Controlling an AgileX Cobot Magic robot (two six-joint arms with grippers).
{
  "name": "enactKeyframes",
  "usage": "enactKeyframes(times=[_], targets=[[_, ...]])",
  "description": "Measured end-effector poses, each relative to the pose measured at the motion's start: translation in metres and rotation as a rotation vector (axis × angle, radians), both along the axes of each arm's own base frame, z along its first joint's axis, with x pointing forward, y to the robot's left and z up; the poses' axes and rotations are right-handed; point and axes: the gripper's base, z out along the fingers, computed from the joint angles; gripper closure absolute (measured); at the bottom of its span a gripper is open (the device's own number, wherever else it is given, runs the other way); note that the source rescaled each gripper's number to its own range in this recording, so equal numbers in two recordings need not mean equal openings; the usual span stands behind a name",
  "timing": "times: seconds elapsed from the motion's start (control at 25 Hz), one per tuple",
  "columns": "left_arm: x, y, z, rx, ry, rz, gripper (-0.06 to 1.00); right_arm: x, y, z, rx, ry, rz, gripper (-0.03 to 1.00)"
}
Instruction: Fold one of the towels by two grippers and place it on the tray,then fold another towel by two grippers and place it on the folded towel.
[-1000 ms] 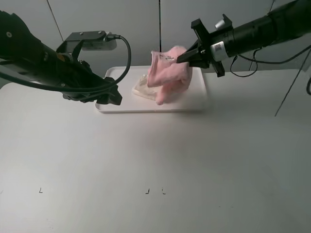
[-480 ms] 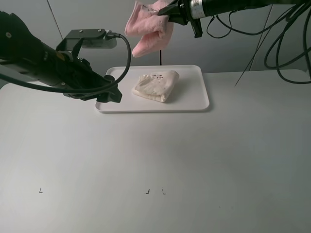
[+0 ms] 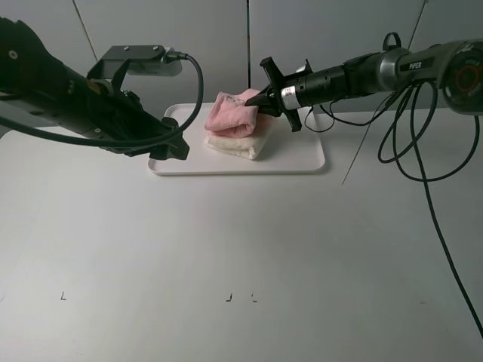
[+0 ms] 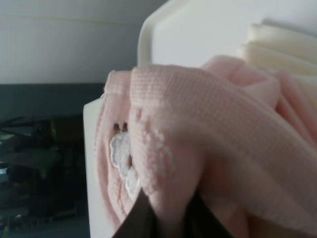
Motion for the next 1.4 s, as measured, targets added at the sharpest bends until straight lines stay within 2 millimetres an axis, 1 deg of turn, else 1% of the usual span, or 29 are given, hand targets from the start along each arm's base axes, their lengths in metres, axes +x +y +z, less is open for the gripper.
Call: enactKeyframes(times=[0.08,0.2,0.24,0.28,0.36,0.4,0.48,0.52,0.6,0.68,0.8,0.84,0.92,1.0,1.04,1.08,1.12,1.24,1.32,1.4], targets=[[0.000,0.000,0.000,0.000,0.000,0.000,0.01,0.000,-0.001,-0.007,-0.039,-0.003,0.008,0.91],[0.000,0.000,0.000,0.001,0.004,-0.001,0.01,0.000,-0.002,-0.008,-0.074,-0.018,0.021,0.91],[0.000,0.000,0.000,0.001,0.004,-0.001,0.01,0.000,-0.002,-0.008,-0.075,-0.020,0.022,0.87],[0.000,0.000,0.000,0.001,0.004,-0.001,0.01,0.000,-0.002,-0.008,-0.076,-0.023,0.026,0.81],[0.000,0.000,0.000,0.001,0.004,-0.001,0.01,-0.001,-0.001,-0.006,-0.059,-0.040,0.048,0.54],[0.000,0.000,0.000,0.001,0.004,-0.001,0.01,-0.001,0.000,-0.005,-0.044,-0.056,0.061,0.35],[0.000,0.000,0.000,0.003,0.003,-0.002,0.01,-0.002,0.003,0.000,0.006,-0.084,0.085,0.07],[0.000,0.000,0.000,0.003,0.003,-0.002,0.01,-0.002,0.003,0.002,0.018,-0.099,0.092,0.01],[-0.001,0.000,-0.001,0.005,0.009,-0.003,0.01,-0.003,0.004,0.008,0.017,-0.118,0.103,-0.02],[-0.002,0.001,-0.001,0.010,0.022,-0.006,0.01,-0.004,0.003,0.017,-0.013,-0.139,0.123,-0.03],[-0.004,0.001,-0.002,0.017,0.040,-0.011,0.01,-0.005,-0.009,0.046,-0.105,-0.177,0.148,-0.03],[-0.004,0.001,-0.002,0.019,0.045,-0.012,0.01,-0.006,-0.015,0.059,-0.154,-0.195,0.159,-0.03],[-0.004,0.001,-0.002,0.020,0.048,-0.012,0.01,-0.010,-0.029,0.077,-0.280,-0.205,0.188,0.02],[-0.005,0.001,-0.002,0.022,0.054,-0.014,0.01,-0.020,-0.043,0.101,-0.469,-0.209,0.240,0.08],[-0.005,0.001,-0.003,0.023,0.057,-0.014,0.01,-0.025,-0.049,0.108,-0.544,-0.196,0.256,0.09],[-0.005,0.001,-0.003,0.026,0.063,-0.016,0.01,-0.034,-0.055,0.117,-0.620,-0.169,0.280,0.09],[-0.006,0.002,-0.003,0.029,0.071,-0.018,0.01,-0.044,-0.062,0.121,-0.685,-0.134,0.306,0.09],[-0.009,0.003,0.001,0.040,0.070,-0.028,0.01,-0.074,-0.075,0.126,-0.793,-0.079,0.331,0.09],[-0.011,0.005,0.008,0.041,0.049,-0.034,0.01,-0.103,-0.082,0.131,-0.819,-0.098,0.290,0.09],[-0.016,0.009,0.020,0.036,0.019,-0.026,0.01,-0.140,-0.089,0.135,-0.840,-0.133,0.272,0.10]])
